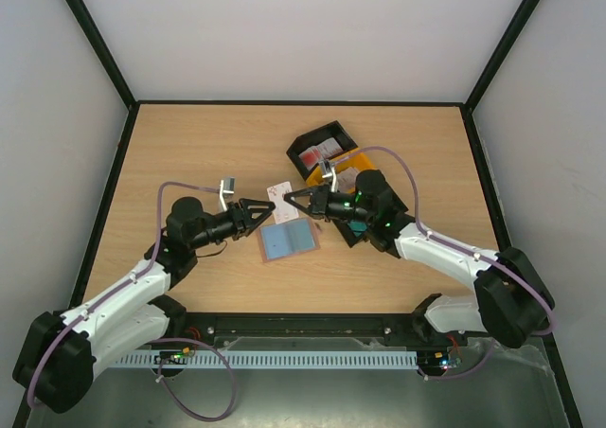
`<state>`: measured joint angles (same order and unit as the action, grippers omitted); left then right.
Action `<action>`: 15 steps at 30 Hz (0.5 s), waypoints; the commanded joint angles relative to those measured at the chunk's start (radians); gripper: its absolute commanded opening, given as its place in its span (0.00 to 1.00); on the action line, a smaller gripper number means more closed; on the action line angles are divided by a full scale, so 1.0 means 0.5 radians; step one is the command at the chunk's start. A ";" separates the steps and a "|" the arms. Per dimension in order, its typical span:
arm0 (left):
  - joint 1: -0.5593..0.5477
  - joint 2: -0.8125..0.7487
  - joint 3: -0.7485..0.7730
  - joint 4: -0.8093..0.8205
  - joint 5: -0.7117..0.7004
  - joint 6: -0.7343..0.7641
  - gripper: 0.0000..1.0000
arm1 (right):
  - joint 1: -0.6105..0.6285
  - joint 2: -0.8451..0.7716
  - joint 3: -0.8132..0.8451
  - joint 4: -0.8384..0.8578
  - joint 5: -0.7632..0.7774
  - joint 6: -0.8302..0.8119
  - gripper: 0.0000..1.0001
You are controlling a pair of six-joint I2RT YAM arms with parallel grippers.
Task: Put the credit cards into the card holder
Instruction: Insert the credit card into the card holder.
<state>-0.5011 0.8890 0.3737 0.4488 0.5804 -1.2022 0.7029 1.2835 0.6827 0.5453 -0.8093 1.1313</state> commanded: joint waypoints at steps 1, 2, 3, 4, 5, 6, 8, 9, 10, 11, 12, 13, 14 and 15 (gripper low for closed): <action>-0.013 0.023 -0.013 0.170 0.066 -0.047 0.42 | 0.030 0.018 -0.046 0.207 -0.107 0.103 0.02; -0.013 0.023 -0.013 0.172 0.066 -0.045 0.38 | 0.030 0.021 -0.053 0.208 -0.110 0.101 0.02; -0.013 0.024 -0.009 0.169 0.066 -0.040 0.34 | 0.030 0.022 -0.058 0.201 -0.110 0.098 0.02; -0.013 0.026 -0.010 0.169 0.066 -0.038 0.31 | 0.032 0.025 -0.061 0.197 -0.108 0.097 0.02; -0.013 0.034 -0.012 0.167 0.066 -0.035 0.28 | 0.031 0.032 -0.067 0.199 -0.107 0.101 0.02; -0.013 0.041 -0.014 0.172 0.073 -0.033 0.22 | 0.034 0.036 -0.068 0.203 -0.108 0.101 0.02; -0.012 0.059 -0.017 0.189 0.087 -0.032 0.14 | 0.034 0.043 -0.068 0.206 -0.113 0.104 0.02; -0.013 0.066 -0.017 0.200 0.093 -0.029 0.11 | 0.034 0.048 -0.068 0.211 -0.115 0.104 0.02; -0.013 0.075 -0.015 0.206 0.102 -0.025 0.07 | 0.038 0.056 -0.068 0.213 -0.118 0.105 0.02; -0.012 0.083 -0.015 0.214 0.110 -0.019 0.03 | 0.039 0.066 -0.068 0.211 -0.123 0.104 0.02; -0.013 0.098 -0.009 0.209 0.117 -0.008 0.03 | 0.039 0.080 -0.067 0.199 -0.132 0.098 0.02; -0.013 0.104 -0.003 0.197 0.121 0.005 0.02 | 0.038 0.094 -0.059 0.165 -0.135 0.073 0.03; -0.013 0.112 0.001 0.165 0.113 0.040 0.02 | 0.038 0.102 -0.044 0.095 -0.118 0.026 0.07; -0.013 0.114 0.008 0.109 0.088 0.072 0.02 | 0.039 0.102 -0.026 -0.008 -0.083 -0.046 0.17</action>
<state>-0.5056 0.9222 0.3737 0.5404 0.6277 -1.2160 0.7048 1.3235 0.6514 0.5777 -0.8242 1.1706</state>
